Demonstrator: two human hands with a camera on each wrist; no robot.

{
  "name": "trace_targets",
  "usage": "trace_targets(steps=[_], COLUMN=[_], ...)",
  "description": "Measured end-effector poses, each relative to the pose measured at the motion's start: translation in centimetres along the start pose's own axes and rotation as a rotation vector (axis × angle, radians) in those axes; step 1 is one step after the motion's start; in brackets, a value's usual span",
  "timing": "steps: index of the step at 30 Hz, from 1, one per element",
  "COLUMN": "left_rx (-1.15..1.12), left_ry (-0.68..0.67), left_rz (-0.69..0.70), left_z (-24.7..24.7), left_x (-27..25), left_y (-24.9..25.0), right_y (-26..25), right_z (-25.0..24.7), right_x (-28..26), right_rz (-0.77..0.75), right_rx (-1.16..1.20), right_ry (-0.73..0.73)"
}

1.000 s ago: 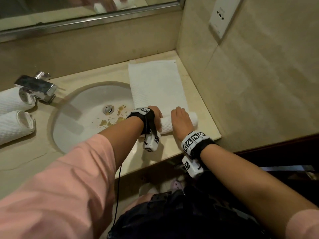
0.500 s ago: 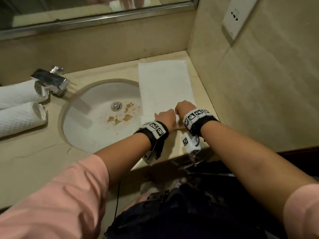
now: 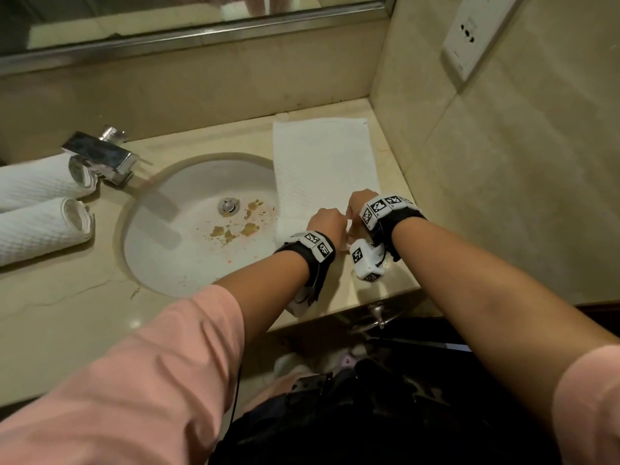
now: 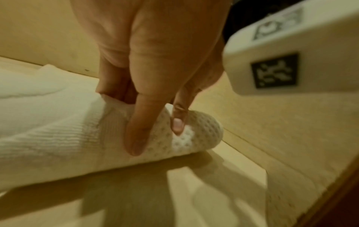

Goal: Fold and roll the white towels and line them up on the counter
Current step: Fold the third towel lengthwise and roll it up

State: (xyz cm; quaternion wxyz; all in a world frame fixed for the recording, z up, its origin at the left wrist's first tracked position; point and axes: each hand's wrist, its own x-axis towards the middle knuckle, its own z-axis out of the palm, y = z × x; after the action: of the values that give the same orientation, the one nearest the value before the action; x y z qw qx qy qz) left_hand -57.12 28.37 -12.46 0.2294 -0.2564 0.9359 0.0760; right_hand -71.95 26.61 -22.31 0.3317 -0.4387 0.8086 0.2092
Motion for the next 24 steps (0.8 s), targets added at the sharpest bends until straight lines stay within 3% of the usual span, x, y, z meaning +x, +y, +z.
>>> trace_targets(steps=[2, 6, 8, 13, 20, 24], left_rx=[-0.008, -0.031, -0.02, -0.015, -0.011, -0.005], left_ry=[-0.025, -0.106, -0.129, -0.199, -0.295, -0.293], left_rz=[0.002, 0.016, 0.038, 0.048, 0.054, 0.067], left_z=[-0.7, -1.9, -2.4, -3.2, -3.8, -3.3], left_x=[0.5, 2.0, 2.7, 4.0, 5.0, 5.3], left_y=[-0.7, -1.8, -2.2, -3.3, -4.1, -4.4], right_y=[0.1, -1.5, -2.0, -3.5, -2.0, -1.8], right_z=[-0.7, -1.7, 0.0, 2.5, 5.2, 5.4], right_x=[-2.5, -9.3, -8.1, -11.0, -11.0, -10.5], right_rz=[0.041, -0.021, -0.028, -0.031, -0.171, -0.217], right_rx=[0.058, -0.004, -0.017, -0.124, -0.314, -0.274], right_ry=[0.007, 0.023, 0.111, 0.299, 0.448, 0.473])
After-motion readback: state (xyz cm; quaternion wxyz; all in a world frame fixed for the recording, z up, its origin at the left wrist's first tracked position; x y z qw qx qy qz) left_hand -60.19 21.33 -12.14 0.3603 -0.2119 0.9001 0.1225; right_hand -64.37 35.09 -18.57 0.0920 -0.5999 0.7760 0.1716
